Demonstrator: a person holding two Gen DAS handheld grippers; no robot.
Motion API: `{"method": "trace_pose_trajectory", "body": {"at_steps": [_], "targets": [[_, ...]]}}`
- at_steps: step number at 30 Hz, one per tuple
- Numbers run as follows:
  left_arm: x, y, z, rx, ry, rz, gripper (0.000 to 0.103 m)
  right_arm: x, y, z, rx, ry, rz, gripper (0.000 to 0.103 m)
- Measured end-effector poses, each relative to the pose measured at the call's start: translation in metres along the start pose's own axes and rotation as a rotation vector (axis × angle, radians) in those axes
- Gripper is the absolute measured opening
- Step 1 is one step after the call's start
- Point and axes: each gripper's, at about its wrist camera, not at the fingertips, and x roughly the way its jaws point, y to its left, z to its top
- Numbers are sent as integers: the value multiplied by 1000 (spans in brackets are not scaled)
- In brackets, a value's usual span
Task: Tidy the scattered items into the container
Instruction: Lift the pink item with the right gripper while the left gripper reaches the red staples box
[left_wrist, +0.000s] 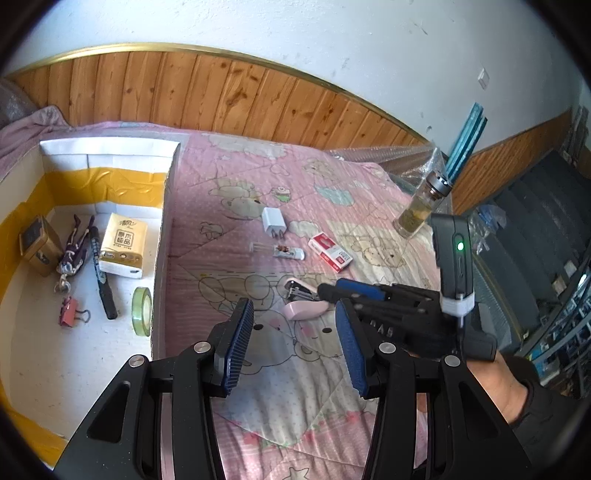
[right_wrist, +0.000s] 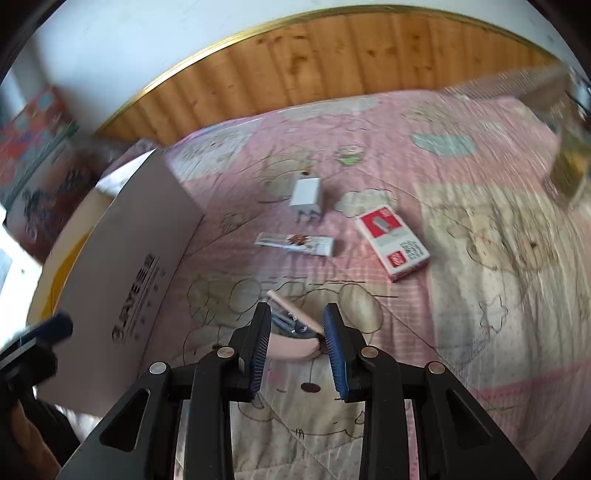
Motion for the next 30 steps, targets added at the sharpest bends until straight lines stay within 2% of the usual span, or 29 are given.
{"method": "trace_pose_trajectory", "body": {"at_steps": [3,4,6,8,13,18,21,24,27,28,29,30], "targets": [[0,-2,0,5,1,-4,49,12,31,-9,-231,30,-31,35],[0,-2,-1,7,1,-5,49,19,38,-11,-293,37,-53,42],[0,-3,-1,8,4,-6,49,31,44,-18,-374,51,-92,43],[1,-3,-1,7,4,-7,49,37,44,-22,-414,29,-135,45],[4,-3,-2,-1,16,-18,49,46,26,-1,-306,26,-91,45],[4,-2,-2,-7,17,-16,49,50,-21,19,17,37,62,44],[4,-3,-2,-7,18,-20,49,51,-41,20,127,40,112,44],[6,-4,-2,1,21,-21,49,50,-35,17,95,44,120,45],[10,-6,1,12,31,-14,49,56,-18,16,-2,42,79,45],[11,-7,3,16,32,-10,49,59,-13,16,-28,47,66,38],[12,-9,6,22,30,-6,49,63,-12,16,-33,55,58,25],[12,-12,10,31,29,-4,49,65,-14,16,-19,66,56,25]]}}
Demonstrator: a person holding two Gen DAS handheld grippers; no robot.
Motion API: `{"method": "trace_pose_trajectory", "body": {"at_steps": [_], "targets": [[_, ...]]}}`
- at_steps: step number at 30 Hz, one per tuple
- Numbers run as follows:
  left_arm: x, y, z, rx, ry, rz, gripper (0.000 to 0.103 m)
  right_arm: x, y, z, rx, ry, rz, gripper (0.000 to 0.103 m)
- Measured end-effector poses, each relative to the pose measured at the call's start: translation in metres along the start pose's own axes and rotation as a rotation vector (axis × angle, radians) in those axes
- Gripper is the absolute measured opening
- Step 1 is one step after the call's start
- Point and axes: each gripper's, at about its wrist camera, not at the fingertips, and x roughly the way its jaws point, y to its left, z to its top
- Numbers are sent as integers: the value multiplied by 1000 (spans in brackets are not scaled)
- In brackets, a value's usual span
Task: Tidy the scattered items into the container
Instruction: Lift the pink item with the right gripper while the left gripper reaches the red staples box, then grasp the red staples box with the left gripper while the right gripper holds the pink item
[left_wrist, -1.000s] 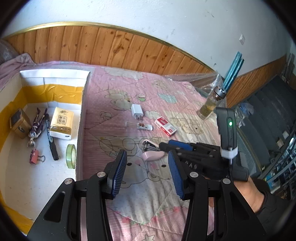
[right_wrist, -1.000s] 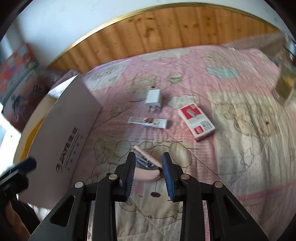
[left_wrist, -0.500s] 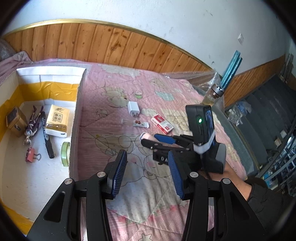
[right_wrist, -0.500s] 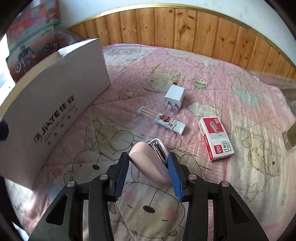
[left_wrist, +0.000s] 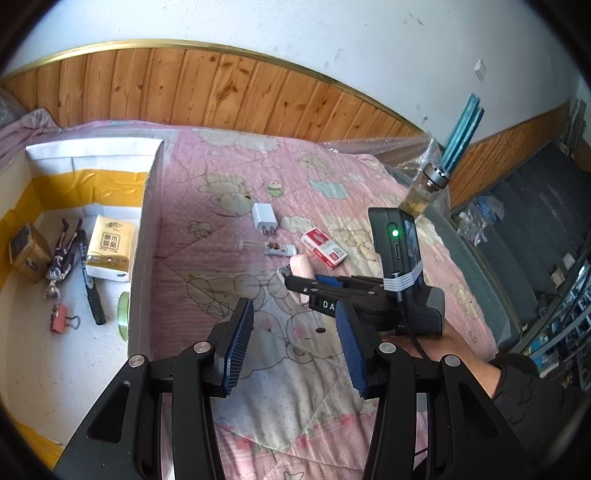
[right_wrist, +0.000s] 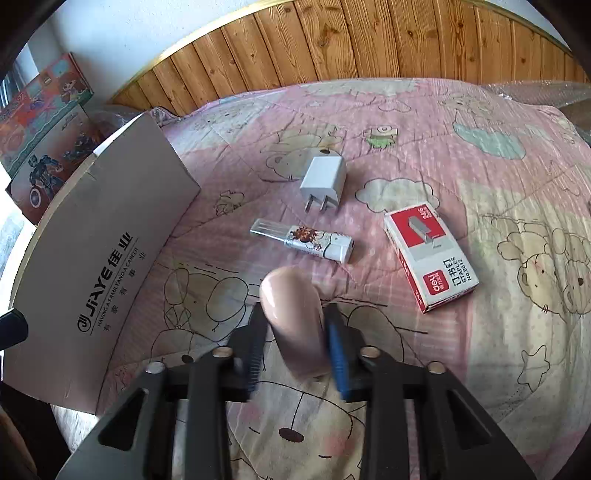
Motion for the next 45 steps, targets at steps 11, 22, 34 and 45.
{"method": "trace_pose_trajectory", "body": {"at_steps": [11,22,34,45], "targets": [[97,-39,50,-55,253,-3,55,-53,-45,-48,366,29,-71,25],[245,-53,68,-231,403,84,56,-82,-75,-89,509,14,-104,25],[270,-80,68,-8,343,232,58,-81,-79,-89,510,12,-71,25],[214,-68,63,2,267,124,39,-97,-77,-88,494,-45,-69,25]]}}
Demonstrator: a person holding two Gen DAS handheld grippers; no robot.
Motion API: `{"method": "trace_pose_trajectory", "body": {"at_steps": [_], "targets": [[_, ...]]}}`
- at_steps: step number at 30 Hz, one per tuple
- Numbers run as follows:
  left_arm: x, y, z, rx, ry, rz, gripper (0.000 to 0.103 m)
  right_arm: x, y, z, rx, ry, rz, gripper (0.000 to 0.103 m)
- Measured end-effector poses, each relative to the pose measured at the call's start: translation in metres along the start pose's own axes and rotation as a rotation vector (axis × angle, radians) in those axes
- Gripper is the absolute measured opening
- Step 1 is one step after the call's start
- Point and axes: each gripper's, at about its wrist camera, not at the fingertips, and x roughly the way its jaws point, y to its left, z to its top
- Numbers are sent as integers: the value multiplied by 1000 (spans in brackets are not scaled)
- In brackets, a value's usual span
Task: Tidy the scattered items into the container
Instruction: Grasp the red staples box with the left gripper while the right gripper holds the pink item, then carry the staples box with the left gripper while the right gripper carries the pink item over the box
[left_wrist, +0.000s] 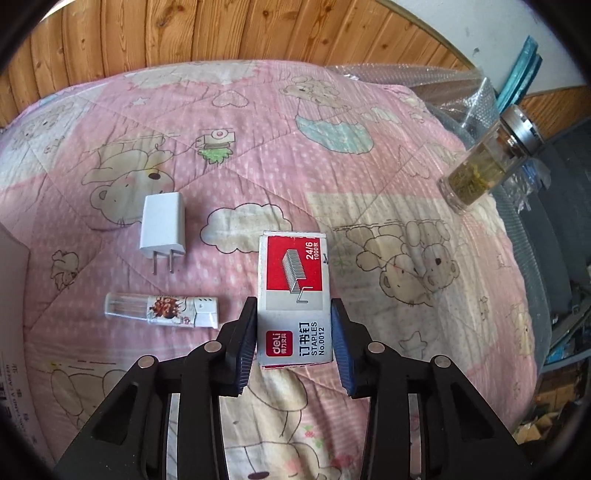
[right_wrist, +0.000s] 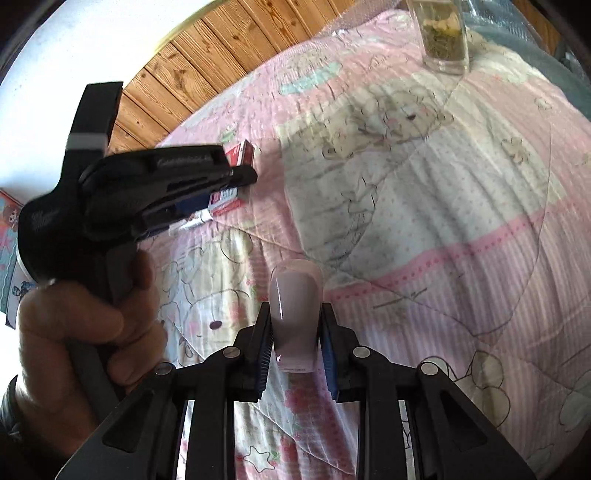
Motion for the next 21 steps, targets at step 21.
{"method": "trace_pose_trajectory", "body": {"at_steps": [21], "targets": [[-125,24,-78,1,-127,-38,39,-13,48,-14,-159,-21,13,25]]}}
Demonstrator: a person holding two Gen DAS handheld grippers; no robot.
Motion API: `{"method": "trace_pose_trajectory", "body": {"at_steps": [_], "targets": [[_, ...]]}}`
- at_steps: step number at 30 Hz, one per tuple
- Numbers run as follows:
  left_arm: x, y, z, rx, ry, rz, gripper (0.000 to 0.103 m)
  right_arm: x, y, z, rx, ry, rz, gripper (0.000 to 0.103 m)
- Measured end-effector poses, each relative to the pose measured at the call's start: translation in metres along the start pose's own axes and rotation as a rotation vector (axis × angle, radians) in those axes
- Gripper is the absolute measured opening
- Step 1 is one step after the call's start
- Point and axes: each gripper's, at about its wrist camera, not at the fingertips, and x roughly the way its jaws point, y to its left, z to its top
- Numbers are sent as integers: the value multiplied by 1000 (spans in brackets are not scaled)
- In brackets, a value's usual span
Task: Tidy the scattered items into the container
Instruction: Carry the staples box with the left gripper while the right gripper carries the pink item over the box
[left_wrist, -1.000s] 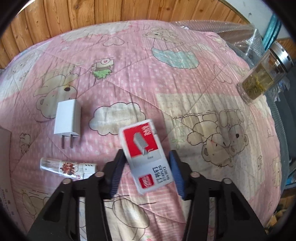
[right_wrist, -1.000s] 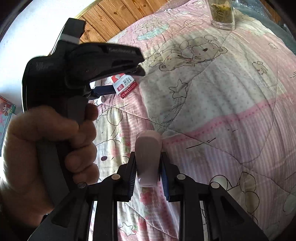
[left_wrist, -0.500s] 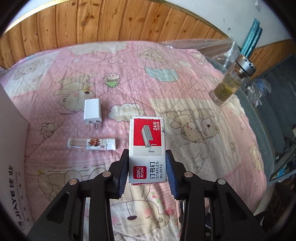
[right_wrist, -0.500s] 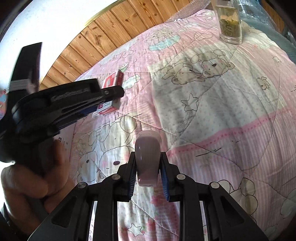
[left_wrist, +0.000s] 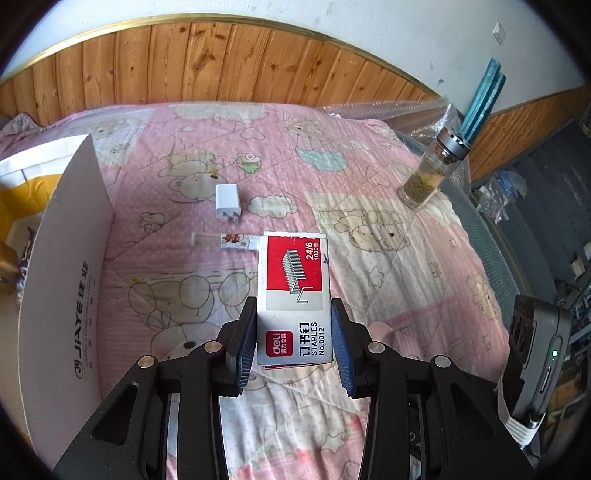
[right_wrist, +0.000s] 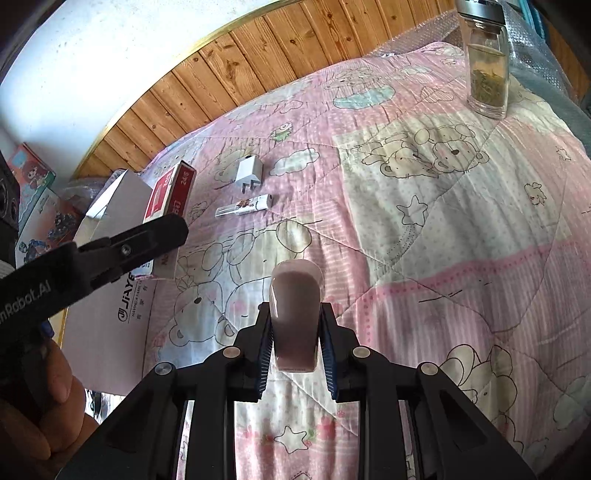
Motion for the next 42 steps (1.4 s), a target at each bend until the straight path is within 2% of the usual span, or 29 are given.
{"method": "trace_pose_trajectory", "body": {"at_steps": [7,15,42], "targets": [[-20,10,-25,-28,3,-26,39,-5,16,-21,-37,29,-9,25],[-48,16,-40,-39,-30,-48,39,-18,26,-40,-64,36,-26,25],[-136,74,-77,-154,-161,-82,39,-66,129,-46,-254,-35,36,25]]}}
